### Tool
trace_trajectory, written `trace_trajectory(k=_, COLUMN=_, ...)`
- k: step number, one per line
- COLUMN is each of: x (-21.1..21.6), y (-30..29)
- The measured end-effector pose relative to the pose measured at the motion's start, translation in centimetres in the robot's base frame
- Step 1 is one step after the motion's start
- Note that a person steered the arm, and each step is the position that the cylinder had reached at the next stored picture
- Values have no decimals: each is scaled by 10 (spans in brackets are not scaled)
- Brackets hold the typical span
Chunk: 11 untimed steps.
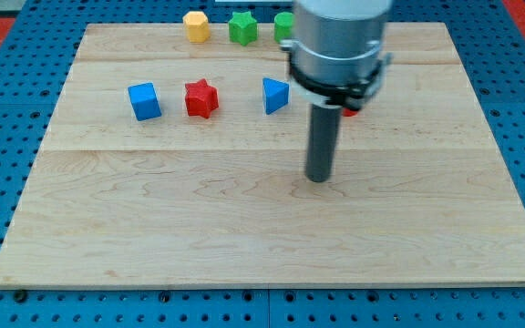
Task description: Push the yellow heart into the green circle
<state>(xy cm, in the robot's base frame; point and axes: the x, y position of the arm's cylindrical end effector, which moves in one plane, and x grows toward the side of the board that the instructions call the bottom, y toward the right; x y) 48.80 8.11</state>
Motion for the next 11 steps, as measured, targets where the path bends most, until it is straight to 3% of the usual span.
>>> trace_trajectory(k=2, x=11, y=69)
trace_trajectory(k=3, x=8, y=168)
trace_trajectory(k=4, x=-36, y=253)
trace_trajectory(k=5, x=-48, y=263)
trace_trajectory(k=8, x=-266, y=107)
trace_trajectory(k=9, x=-295, y=98)
trace_trajectory(k=10, x=-281, y=34)
trace_trajectory(k=11, x=-283, y=26)
